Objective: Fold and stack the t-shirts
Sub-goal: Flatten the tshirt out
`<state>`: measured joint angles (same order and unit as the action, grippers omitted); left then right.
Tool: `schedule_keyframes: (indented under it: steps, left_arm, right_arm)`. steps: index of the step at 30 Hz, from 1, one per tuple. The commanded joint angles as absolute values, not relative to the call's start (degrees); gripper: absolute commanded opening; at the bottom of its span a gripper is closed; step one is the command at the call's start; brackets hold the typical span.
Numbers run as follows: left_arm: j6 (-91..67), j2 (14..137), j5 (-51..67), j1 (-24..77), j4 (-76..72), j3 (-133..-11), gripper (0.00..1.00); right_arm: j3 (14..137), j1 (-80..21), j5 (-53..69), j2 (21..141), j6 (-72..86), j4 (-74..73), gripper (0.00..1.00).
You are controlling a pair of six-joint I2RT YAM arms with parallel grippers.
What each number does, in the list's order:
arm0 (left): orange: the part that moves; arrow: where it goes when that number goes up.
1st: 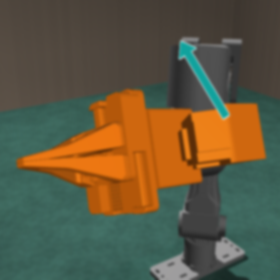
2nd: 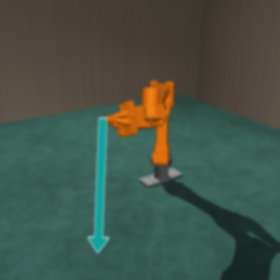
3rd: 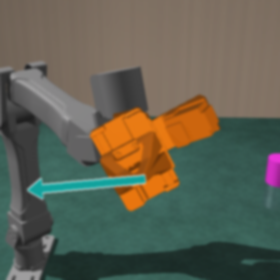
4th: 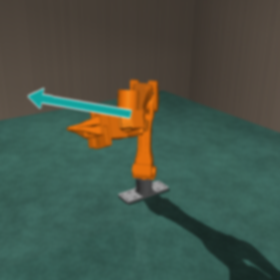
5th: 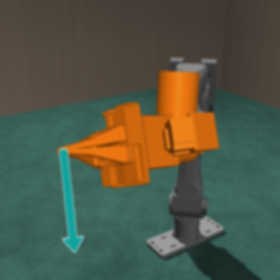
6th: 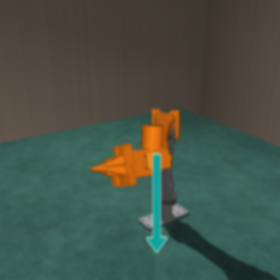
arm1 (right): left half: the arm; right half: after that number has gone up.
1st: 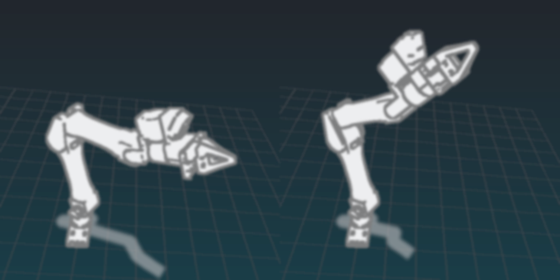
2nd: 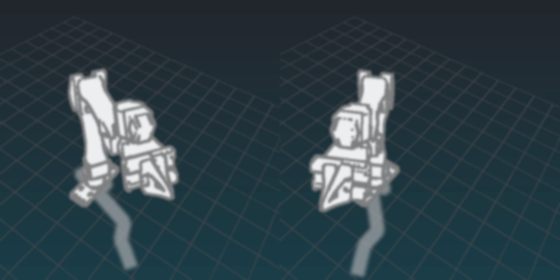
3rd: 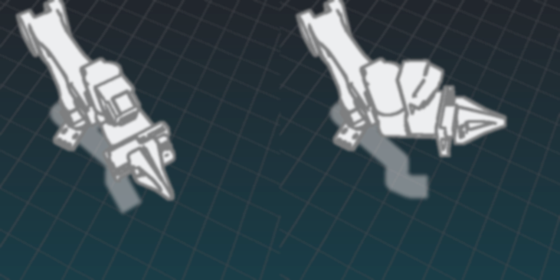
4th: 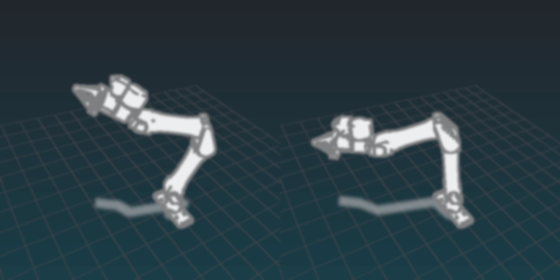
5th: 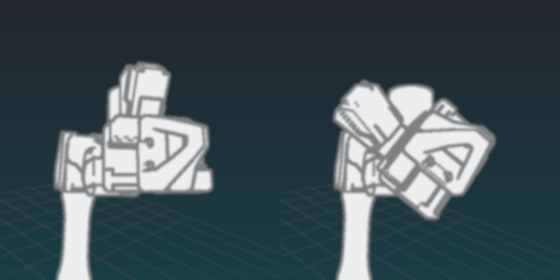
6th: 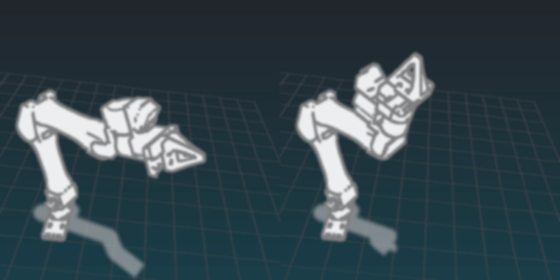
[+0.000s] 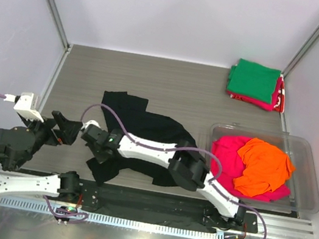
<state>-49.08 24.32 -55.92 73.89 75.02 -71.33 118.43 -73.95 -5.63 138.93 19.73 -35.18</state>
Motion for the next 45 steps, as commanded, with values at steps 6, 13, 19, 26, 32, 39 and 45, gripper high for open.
schedule_keyframes:
  steps: [6,13,19,26,32,39,45]
  left_arm:
    - [-48.4,34.4,-57.0,73.8,74.0,-75.1,1.0]
    - [-46.8,43.8,-60.2,73.8,69.5,-74.4,1.0]
    - [-42.6,52.5,-57.1,70.2,63.0,-73.3,1.0]
    - [-37.5,64.5,-29.4,46.9,55.7,-71.5,1.0]
    - [-37.9,71.6,-17.9,38.1,43.8,-63.9,0.97]
    - [-38.5,79.3,-12.5,30.4,34.4,-60.6,0.95]
    - [-37.8,87.1,-7.0,28.6,28.4,-60.6,0.91]
  right_arm:
    - [97.5,-63.7,-24.8,99.1,24.4,-42.0,0.01]
    - [78.9,-54.5,-32.3,66.9,30.1,-48.3,0.01]
    - [78.4,-54.1,-43.1,54.5,35.6,-59.1,0.01]
    - [77.7,-54.1,-47.6,44.7,38.4,-64.2,0.01]
    - [78.7,-54.1,-51.9,42.1,38.4,-68.9,0.01]
    - [78.0,-54.1,-49.9,43.1,39.1,-68.7,0.01]
    - [78.8,-54.1,-50.4,44.4,37.3,-68.1,0.01]
